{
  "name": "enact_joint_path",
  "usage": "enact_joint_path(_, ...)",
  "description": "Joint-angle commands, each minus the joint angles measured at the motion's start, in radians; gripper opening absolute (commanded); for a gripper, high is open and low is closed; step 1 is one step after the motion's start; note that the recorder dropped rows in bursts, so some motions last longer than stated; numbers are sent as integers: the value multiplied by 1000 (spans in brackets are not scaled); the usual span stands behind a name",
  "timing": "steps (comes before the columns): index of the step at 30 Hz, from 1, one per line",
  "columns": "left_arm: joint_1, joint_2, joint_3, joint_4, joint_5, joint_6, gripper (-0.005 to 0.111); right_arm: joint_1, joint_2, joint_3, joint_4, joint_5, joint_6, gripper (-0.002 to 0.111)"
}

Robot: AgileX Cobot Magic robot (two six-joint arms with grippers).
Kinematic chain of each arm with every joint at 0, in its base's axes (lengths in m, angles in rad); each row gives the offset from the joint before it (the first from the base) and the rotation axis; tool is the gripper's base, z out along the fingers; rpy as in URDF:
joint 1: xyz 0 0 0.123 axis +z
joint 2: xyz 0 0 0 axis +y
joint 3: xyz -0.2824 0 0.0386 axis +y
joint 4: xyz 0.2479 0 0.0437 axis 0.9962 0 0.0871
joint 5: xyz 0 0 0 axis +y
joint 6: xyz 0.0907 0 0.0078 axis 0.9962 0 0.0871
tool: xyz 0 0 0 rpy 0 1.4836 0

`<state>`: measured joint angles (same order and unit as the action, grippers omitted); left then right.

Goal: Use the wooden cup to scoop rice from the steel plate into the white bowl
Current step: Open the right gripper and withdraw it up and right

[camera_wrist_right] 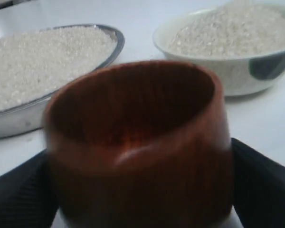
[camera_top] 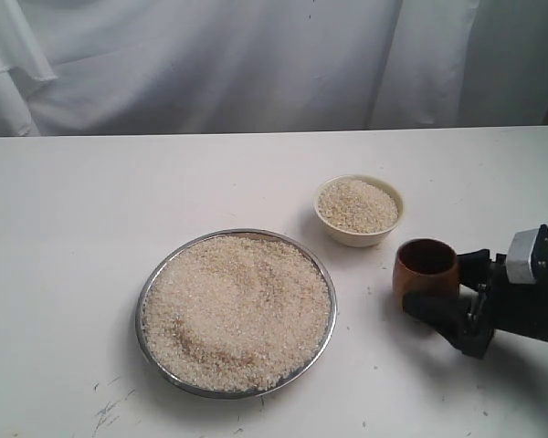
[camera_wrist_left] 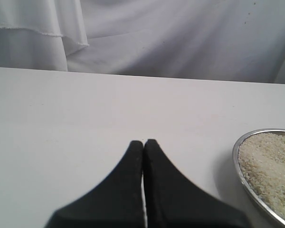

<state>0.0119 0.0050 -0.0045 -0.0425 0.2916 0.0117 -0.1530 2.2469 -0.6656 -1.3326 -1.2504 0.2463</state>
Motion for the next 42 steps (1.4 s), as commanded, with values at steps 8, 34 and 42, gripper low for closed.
enact_joint_path(8,-2,-5,5,-1,-6,-3,0,-21,-22,5,-51,29,-24,81)
enact_joint_path(34,-2,-5,5,-1,-6,-3,0,-21,-663,5,110,29,357,45)
enact_joint_path(42,-2,-5,5,-1,-6,-3,0,-21,-946,5,-25,29,556,15)
